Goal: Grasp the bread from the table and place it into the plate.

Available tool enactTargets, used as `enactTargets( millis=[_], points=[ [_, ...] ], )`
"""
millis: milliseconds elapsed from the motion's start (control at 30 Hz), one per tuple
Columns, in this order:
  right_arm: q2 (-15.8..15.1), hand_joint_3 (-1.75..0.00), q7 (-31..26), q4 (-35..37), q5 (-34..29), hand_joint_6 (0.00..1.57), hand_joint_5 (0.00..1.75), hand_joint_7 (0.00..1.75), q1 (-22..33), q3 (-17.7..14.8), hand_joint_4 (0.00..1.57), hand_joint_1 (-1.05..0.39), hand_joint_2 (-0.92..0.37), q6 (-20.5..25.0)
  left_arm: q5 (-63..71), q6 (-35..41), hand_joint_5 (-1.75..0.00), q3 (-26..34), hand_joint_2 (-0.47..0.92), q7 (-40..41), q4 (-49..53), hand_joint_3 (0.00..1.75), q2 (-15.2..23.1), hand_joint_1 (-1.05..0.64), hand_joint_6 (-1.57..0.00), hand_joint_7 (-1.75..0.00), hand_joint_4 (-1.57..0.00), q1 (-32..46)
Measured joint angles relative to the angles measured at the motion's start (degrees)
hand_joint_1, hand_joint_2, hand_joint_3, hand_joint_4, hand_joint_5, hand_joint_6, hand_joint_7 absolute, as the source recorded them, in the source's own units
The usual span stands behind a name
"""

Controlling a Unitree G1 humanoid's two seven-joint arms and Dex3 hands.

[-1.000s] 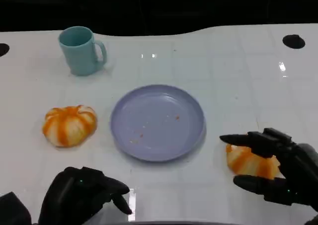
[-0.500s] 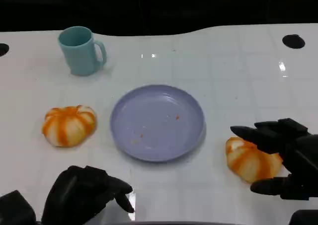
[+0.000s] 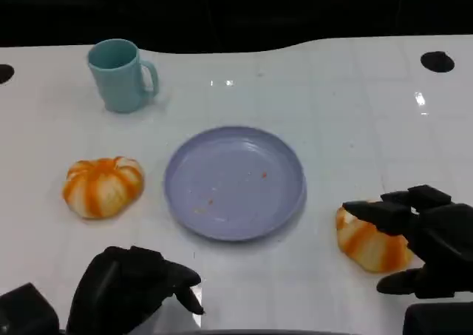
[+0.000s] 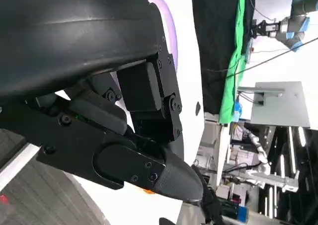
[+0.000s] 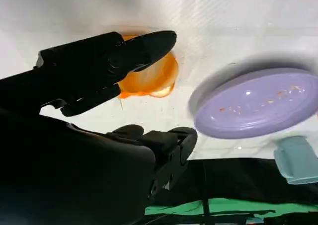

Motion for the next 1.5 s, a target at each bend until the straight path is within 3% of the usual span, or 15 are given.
enactTargets(
  millis=[567, 767, 1200, 1367, 1500],
  points=[
    [0.3, -0.06, -4.1, 12.1, -4.9, 0.36, 0.37, 0.01, -7.7, 6.6, 0.12, -0.51, -0.92, 2.4, 0.2, 0.0, -1.07, -1.1, 0.92, 1.1, -0.7, 0.0, 0.0, -0.99, -1.56, -0.03, -1.14, 0.3],
    [0.9, -0.12, -4.1, 16.7, -5.6, 0.42, 0.38, 0.03, -11.0, 9.5, 0.19, -0.48, -0.92, 4.0, 0.2, 0.0, -1.07, -1.3, 0.92, 1.1, -0.8, 0.0, -0.1, -0.99, -1.56, -0.03, -1.15, 0.4],
    [3.3, -0.08, -4.0, 22.8, -5.9, 0.5, 0.34, 0.04, -16.3, 13.6, 0.3, -0.43, -0.92, 7.8, 0.2, 0.0, -1.04, -1.6, 0.92, 1.6, -1.0, 0.0, -0.1, -0.99, -1.56, -0.03, -1.17, 0.6],
    [3.5, -0.04, -3.5, 23.4, -5.8, 0.57, 0.35, 0.05, -17.5, 14.7, 0.4, -0.43, -0.92, 9.4, 0.2, 0.0, -1.03, -1.6, 0.92, 1.6, -1.2, 0.0, -0.2, -0.99, -1.56, -0.03, -1.18, 0.7],
    [4.2, -0.06, -3.0, 23.6, -5.8, 0.72, 0.47, 0.11, -18.3, 14.9, 0.6, -0.4, -0.92, 11.3, 0.2, 0.0, -1.03, -1.7, 0.92, 1.7, -1.8, 0.0, -0.2, -0.99, -1.56, -0.03, -1.18, 0.9]
  ],
)
